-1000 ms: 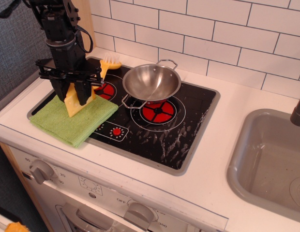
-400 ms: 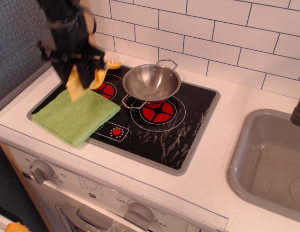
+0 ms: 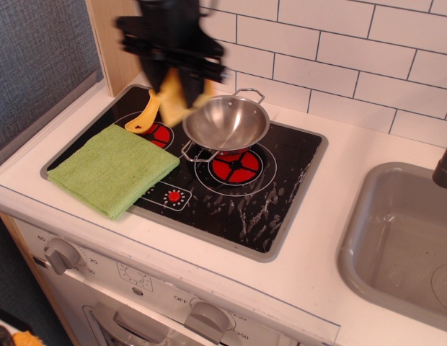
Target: PLACE THE CHEESE AT THE RIGHT SIDE OF THE STOVE
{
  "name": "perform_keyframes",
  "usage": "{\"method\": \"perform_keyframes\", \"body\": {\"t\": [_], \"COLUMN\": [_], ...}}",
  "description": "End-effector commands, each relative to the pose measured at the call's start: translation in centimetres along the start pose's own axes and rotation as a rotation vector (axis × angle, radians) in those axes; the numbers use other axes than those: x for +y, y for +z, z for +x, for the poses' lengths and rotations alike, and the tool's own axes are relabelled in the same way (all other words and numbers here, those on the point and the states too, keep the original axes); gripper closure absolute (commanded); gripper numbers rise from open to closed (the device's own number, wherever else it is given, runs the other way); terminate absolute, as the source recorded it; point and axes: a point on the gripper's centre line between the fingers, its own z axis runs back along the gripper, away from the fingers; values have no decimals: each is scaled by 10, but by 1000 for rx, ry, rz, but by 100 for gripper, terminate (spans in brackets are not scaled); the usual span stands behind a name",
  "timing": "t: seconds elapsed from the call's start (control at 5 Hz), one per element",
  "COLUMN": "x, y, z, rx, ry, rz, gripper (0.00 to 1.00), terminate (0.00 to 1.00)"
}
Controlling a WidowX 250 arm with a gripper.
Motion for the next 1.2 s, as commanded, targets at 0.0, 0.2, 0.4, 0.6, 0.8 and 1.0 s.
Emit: {"method": "perform_keyframes", "body": {"t": [0.0,0.2,0.4,0.6,0.8,1.0], "x": [-68,-73,-68,-63,-60,-62], "y": [-8,-33,-57,-77,-91,-89], "z": [-15,-22,-20,-19,-23,-25], "rx": [42,140,197,206,224,226], "ry": [-124,-93,-74,-80,-99,-109], "rz": [-81,-110,-139,-134,-125,-121], "gripper": [100,100,100,100,100,100], "terminate": [0,0,0,0,0,0]}}
